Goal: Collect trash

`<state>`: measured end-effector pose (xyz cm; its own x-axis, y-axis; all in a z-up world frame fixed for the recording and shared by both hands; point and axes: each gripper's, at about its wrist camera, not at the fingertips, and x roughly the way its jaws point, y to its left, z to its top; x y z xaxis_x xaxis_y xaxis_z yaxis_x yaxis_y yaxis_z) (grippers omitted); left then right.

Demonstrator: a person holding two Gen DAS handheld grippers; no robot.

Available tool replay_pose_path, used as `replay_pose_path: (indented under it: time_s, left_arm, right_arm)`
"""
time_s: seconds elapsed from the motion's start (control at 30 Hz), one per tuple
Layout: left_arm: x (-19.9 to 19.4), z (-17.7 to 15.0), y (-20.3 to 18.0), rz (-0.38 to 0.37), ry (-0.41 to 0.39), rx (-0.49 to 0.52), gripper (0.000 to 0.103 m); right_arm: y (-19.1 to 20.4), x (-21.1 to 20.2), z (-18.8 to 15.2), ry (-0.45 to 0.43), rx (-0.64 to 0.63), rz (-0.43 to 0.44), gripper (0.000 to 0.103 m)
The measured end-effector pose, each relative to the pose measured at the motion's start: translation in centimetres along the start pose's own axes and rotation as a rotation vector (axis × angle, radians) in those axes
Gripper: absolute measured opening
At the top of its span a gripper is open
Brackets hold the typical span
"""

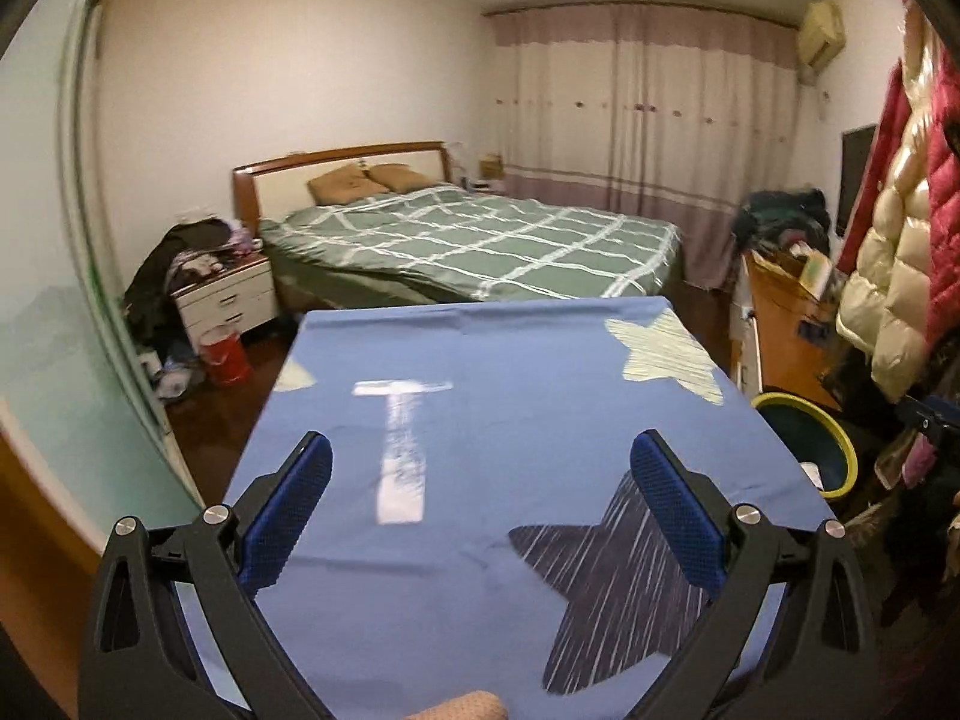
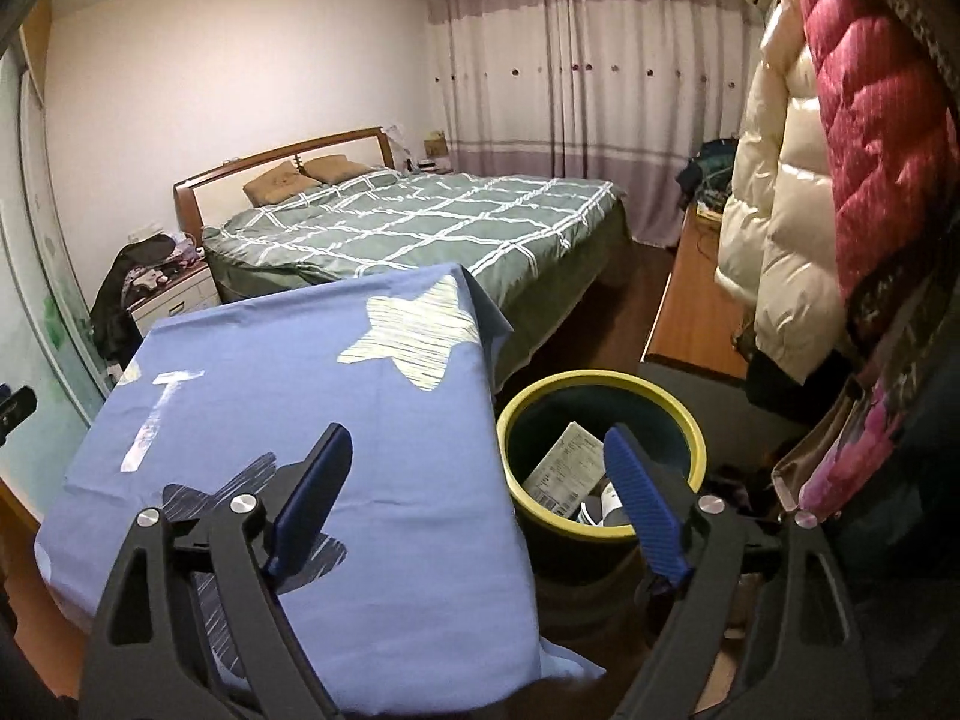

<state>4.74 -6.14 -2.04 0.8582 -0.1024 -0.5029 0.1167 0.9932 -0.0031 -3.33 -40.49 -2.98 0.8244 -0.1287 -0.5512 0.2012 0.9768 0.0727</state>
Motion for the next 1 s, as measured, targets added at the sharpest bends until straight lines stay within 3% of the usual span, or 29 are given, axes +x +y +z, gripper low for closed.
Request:
replay_pose_path:
  time_s: [0.37,1.0]
  left_arm:
    - [-2.9,-2.2,1.4,0.033,-0.013,-0.078,0.098]
    - [-3.8,-1.7,0.9,0.058,-0.03,-0.064,0.098]
  right_arm:
    - [1.3,-2.4,-0.6,-0.036,-0.011,0.004,0.084]
    - [0.9,-2.3,-0.7,-0.035,0.0,0.021,0.085]
